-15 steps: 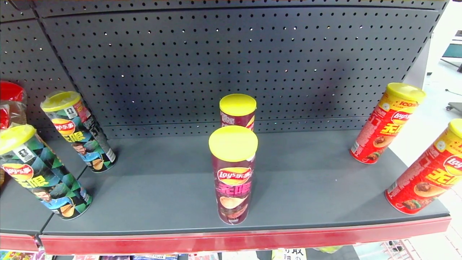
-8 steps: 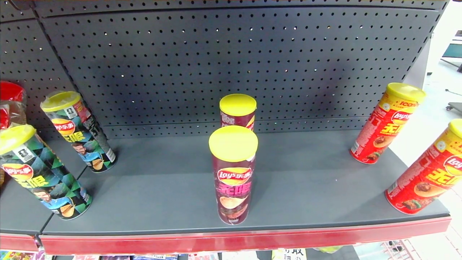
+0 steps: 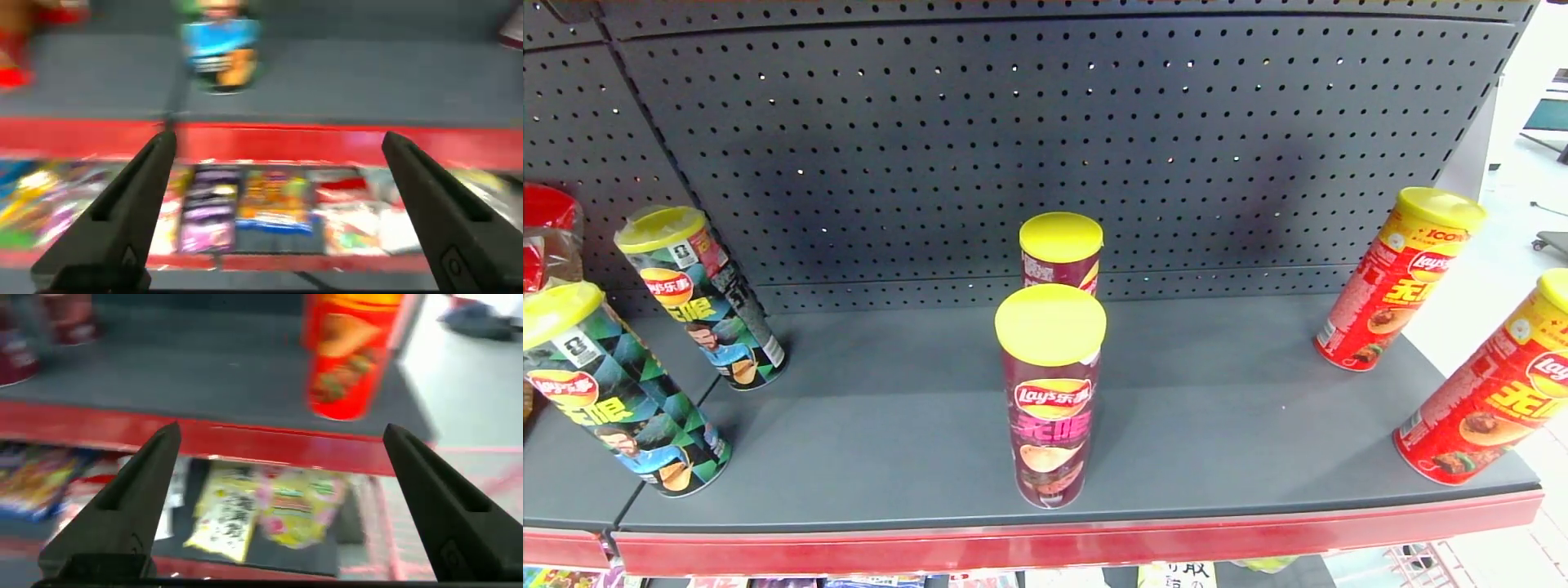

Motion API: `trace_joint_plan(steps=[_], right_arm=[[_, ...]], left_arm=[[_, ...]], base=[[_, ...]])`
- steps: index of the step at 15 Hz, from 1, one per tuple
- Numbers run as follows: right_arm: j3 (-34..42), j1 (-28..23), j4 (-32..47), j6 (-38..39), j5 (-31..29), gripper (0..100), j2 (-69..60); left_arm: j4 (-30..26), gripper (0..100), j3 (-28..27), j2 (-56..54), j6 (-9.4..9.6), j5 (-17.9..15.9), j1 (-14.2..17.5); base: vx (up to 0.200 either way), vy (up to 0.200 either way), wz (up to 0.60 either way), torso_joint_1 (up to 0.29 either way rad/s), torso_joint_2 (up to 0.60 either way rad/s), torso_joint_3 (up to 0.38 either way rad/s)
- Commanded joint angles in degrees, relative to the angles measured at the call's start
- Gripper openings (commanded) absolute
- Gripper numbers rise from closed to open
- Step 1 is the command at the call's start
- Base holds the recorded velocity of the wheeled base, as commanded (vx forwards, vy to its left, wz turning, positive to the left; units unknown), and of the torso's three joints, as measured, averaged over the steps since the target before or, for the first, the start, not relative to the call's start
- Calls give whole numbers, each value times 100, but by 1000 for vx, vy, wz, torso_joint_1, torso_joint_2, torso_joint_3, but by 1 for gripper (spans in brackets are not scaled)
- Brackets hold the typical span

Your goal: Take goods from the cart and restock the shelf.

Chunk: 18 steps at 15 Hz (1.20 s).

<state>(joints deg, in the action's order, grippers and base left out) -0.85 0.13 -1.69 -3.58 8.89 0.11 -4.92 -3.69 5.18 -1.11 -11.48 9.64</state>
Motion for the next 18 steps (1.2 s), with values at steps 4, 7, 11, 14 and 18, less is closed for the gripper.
trace_joint_plan(steps=[4,7,11,14,18], right_arm=[[33,39,2,7,69,100,130],[33,57,2,24,52,100,209],[85,-22,161,376,-678,100,-2],[85,-13,161,341,-563,100,-2],[85,-13,161,358,-555,100,-2]], left_arm=[[202,100,114,18,-56,-785,-437],[229,100,114,-35,-56,-1075,-595],[800,100,369,-52,190,1438,-622],[774,100,369,-52,234,1957,-622],[686,100,369,-140,-302,1517,-1166]], base=[[0,0,0,0,0,0],[0,0,0,0,0,0],[0,0,0,0,0,0],[0,0,0,0,0,0],[0,0,0,0,0,0]])
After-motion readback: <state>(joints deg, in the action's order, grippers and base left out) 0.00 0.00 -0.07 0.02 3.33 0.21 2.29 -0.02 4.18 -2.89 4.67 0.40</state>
